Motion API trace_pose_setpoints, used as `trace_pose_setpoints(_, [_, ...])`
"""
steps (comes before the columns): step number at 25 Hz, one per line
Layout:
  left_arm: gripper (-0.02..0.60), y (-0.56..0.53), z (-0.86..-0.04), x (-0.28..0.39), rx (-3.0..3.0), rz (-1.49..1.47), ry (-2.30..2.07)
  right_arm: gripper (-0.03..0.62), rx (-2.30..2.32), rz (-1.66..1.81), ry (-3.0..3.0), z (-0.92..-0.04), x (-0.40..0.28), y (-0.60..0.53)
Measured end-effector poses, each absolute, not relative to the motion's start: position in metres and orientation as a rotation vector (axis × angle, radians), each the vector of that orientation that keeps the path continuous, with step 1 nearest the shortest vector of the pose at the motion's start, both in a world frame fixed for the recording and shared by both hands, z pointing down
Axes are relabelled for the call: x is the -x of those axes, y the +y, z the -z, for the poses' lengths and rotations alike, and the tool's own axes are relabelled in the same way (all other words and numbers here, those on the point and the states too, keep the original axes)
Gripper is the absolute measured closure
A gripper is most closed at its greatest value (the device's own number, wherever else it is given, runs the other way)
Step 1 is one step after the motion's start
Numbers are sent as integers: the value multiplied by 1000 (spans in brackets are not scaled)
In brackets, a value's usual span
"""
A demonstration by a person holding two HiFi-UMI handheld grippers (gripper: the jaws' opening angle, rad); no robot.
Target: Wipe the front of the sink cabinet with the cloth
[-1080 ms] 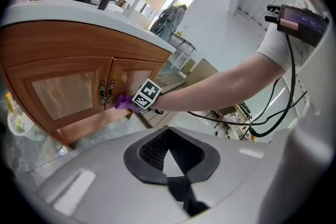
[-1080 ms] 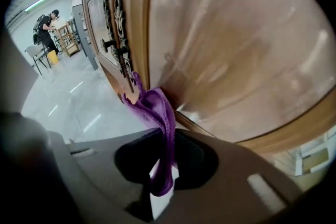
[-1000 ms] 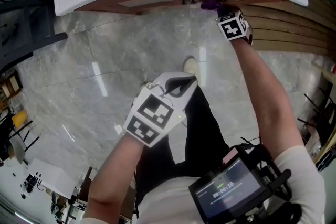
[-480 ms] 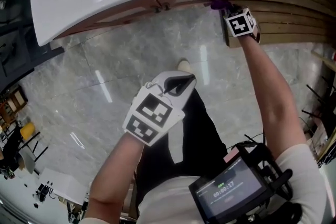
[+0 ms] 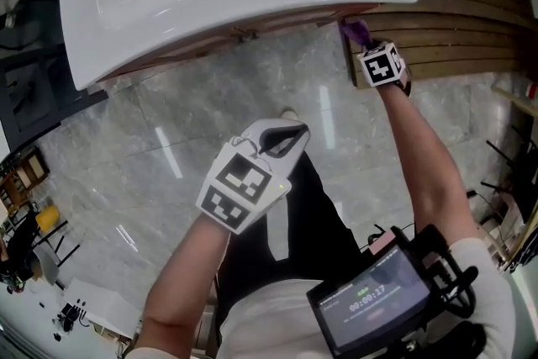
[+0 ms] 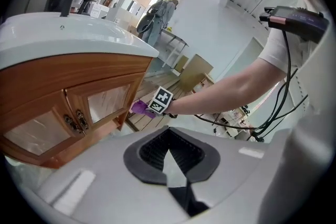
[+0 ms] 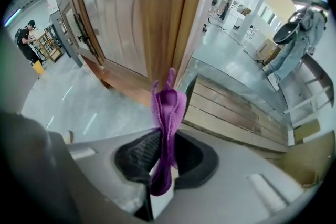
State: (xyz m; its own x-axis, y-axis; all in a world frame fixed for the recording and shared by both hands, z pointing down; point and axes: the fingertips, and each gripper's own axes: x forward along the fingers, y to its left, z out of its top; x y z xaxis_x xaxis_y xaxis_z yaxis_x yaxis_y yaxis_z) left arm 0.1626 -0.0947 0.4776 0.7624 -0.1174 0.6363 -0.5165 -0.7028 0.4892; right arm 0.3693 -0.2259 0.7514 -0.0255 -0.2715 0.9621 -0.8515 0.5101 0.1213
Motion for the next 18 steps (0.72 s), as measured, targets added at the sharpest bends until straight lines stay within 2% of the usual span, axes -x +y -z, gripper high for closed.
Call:
trace_pose_setpoints(9, [574, -64, -407, -128, -2283, -744, -535, 539, -999, -628, -1838, -624, -313, -154])
trace_pose_setpoints(18, [574, 19, -312, -36, -2307, -658, -583, 539, -995, -550, -2041, -453, -205, -47])
